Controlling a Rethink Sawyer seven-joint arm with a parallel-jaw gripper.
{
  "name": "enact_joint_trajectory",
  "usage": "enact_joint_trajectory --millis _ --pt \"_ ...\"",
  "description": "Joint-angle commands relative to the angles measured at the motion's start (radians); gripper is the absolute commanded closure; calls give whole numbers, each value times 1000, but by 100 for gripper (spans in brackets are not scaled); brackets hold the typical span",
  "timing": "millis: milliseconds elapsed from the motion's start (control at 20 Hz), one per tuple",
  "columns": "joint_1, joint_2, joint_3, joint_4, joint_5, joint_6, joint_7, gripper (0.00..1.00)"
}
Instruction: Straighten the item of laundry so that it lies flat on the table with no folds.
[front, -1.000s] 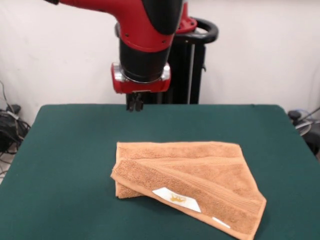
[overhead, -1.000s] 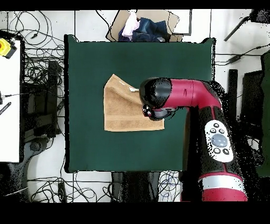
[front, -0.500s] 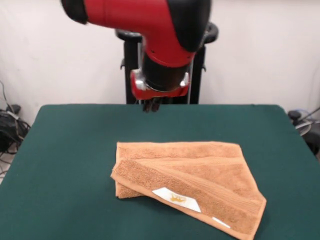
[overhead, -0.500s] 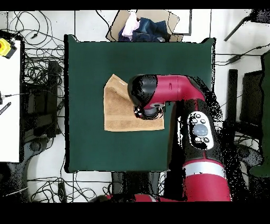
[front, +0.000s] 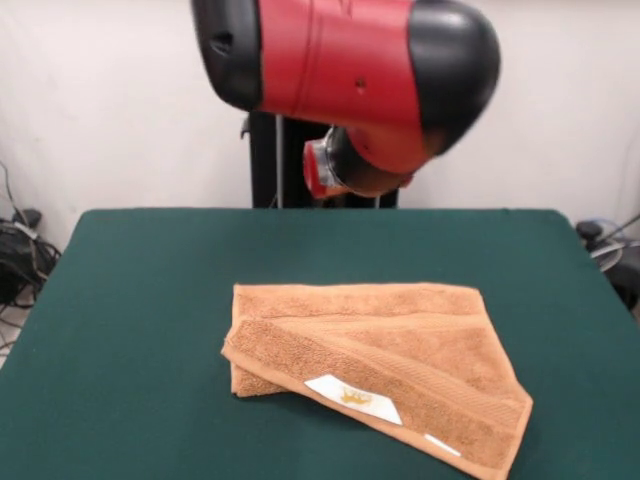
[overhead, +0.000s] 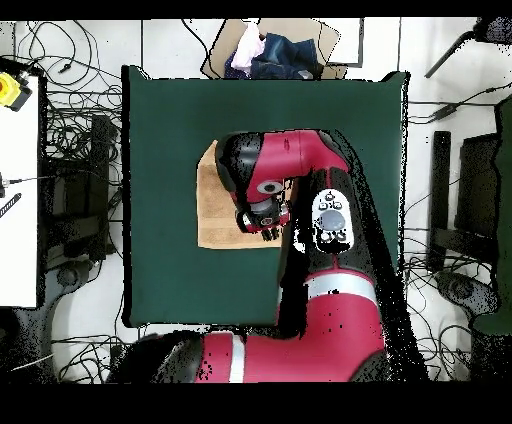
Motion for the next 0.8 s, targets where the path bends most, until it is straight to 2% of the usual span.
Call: enact_joint_trajectory --millis 50,100,350,550,800 --pt "35 111 -56 -99 -44 85 244 100" --pt "35 115 -60 -104 -45 81 240 100" --pt "6 138 -70 -97 -37 -128 257 100" --pt "-11 141 -77 -92 -31 -208 240 100" --pt "-54 41 -53 35 21 -484 246 100"
